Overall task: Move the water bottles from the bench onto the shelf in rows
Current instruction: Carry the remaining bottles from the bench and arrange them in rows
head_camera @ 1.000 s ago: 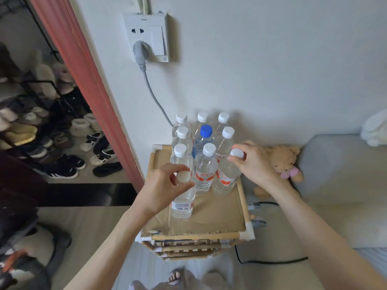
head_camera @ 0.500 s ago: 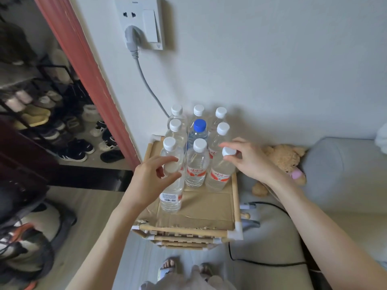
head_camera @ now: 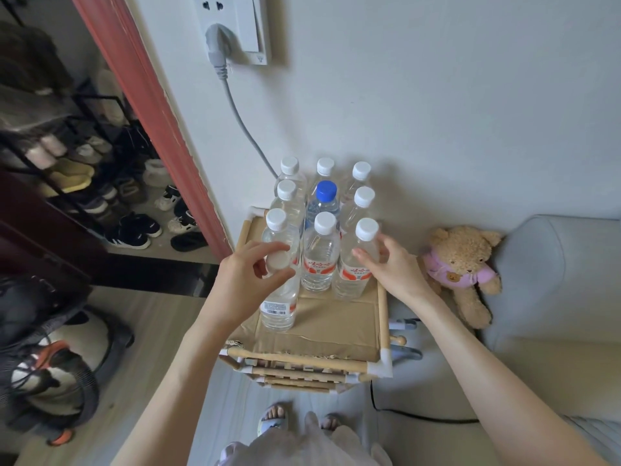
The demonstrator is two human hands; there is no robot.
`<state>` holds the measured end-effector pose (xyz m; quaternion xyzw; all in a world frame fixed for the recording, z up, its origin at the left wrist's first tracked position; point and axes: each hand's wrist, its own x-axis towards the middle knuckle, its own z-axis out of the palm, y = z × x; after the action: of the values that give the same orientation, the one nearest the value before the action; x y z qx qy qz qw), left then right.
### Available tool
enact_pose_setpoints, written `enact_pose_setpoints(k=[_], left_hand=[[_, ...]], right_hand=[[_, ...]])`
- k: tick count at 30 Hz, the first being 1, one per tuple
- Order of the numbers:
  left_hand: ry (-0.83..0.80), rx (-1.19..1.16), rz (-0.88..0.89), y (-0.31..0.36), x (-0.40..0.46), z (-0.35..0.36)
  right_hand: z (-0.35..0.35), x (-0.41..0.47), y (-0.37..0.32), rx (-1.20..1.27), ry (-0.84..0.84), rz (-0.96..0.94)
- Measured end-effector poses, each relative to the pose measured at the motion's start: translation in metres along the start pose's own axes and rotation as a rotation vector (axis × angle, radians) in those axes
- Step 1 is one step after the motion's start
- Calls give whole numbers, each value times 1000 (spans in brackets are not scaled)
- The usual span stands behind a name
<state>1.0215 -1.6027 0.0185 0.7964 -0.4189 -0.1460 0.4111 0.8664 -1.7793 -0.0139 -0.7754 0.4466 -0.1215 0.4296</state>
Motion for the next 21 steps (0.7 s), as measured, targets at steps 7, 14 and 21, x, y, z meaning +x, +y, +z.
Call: enact_pose_setpoints(k=[7,14,21], left_hand=[[12,12,3,-3,2,-1],[-21,74,47,-2,9,-5],[-20,154,26,3,20,-8]], right_hand=[[12,0,-2,33,93,31],[16,-5,-2,128,123,36],[27,-12,19,283,130,59]])
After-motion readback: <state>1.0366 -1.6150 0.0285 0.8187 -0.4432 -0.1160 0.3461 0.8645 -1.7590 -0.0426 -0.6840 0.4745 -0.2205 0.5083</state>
